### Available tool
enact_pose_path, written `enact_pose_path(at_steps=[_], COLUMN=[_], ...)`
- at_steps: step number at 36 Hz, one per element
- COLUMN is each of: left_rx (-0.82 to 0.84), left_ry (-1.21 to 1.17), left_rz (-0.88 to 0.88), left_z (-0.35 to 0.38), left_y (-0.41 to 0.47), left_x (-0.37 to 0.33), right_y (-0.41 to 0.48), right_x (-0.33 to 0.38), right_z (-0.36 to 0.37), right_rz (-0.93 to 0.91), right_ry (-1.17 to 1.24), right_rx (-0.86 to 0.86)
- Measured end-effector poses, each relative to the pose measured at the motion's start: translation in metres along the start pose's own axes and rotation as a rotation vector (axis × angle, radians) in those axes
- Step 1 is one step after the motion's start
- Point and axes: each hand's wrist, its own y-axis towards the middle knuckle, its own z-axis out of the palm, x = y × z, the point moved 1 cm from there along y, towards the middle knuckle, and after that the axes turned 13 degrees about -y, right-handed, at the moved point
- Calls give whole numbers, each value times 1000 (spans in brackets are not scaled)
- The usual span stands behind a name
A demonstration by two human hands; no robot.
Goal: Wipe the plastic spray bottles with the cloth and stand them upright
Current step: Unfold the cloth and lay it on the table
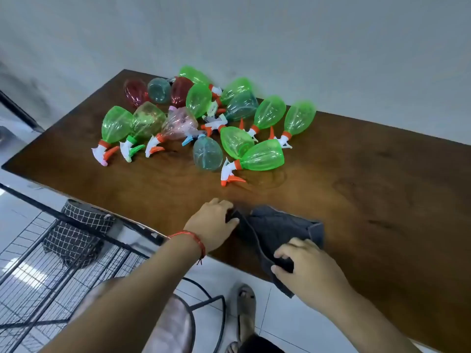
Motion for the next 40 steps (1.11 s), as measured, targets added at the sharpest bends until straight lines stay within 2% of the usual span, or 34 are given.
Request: enact_pose_path(at_steps=[4, 6, 11, 14, 22, 27, 33, 40], left_rx=[-17, -22, -126, -219, -480, -643, -754, -787], left_ry=[-48, -155, -500, -588, -586, -505, -497, -475], left_rz=[65, 85, 124, 171, 227, 225, 189, 140], left_z=[-4, -12, -51, -82, -165, -210, -256, -273], left_y=[11, 11, -6, -25, -52, -49, -31, -11], left_x=[3, 6, 15, 12, 13, 21, 40, 61], right_y=[18, 27, 52, 65, 103, 131, 169, 197], right_x=[2, 7, 17, 27, 56, 75, 100, 124], right_z=[-8, -22, -60, -83, -129, -152, -172, -164], right_rz=[-51, -61, -68, -137, -310, -380, -438, -492], right_ry=[-34, 10, 230, 296, 454, 523, 572, 576], right_rx=[118, 141, 128, 99, -124, -174, -316, -221])
